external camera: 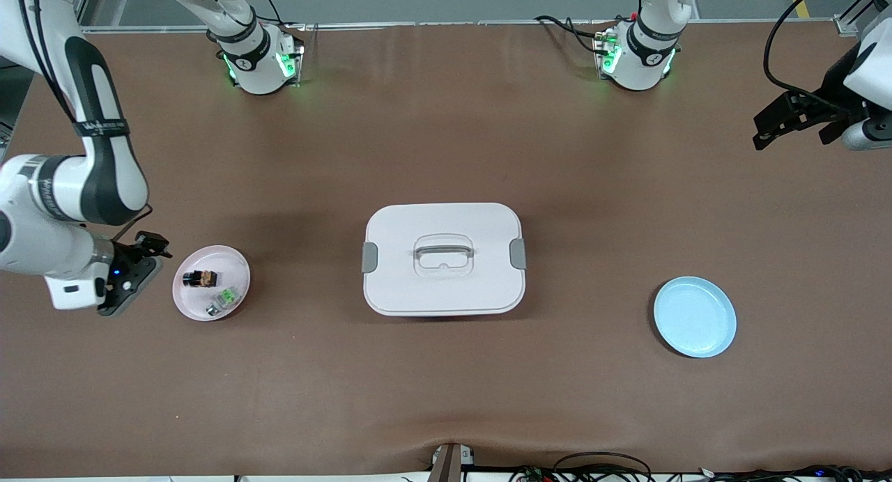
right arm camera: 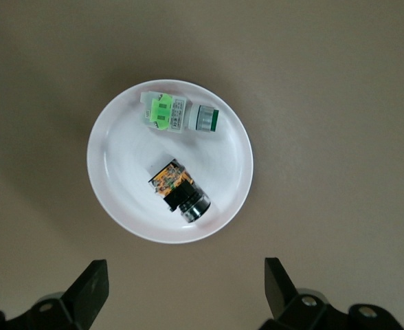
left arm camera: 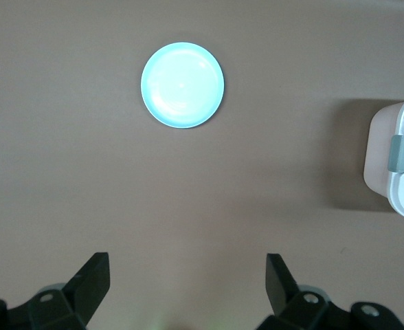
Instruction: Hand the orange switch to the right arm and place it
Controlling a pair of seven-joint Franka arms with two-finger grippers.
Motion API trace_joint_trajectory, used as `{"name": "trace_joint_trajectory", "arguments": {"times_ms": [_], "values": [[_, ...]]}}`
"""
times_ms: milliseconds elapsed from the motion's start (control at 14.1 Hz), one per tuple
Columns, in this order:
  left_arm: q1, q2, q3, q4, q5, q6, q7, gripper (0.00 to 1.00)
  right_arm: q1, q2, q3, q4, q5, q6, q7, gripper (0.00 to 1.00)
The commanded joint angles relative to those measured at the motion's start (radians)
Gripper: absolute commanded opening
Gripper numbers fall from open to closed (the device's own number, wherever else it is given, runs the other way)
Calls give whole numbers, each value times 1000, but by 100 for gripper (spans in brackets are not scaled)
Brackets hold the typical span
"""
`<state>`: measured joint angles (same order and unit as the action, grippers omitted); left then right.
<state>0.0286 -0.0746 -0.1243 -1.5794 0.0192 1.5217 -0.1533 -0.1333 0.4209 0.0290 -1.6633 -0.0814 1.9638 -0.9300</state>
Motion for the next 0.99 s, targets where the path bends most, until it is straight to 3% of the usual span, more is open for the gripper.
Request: {"name": "trace_joint_trajectory", "arguments": {"times_ms": [0, 496, 921], "values": [[2, 1, 3, 12, -1, -9, 28, 100, 17, -1, 2, 137, -8, -163, 173, 100], [4, 15, 9, 42, -4, -3, 28, 100, 34, -7, 6, 224, 0, -270, 813, 100], [2, 47, 11, 42, -1, 26, 26, 100, 57, -8, 5, 382, -12, -372, 839, 100]]}}
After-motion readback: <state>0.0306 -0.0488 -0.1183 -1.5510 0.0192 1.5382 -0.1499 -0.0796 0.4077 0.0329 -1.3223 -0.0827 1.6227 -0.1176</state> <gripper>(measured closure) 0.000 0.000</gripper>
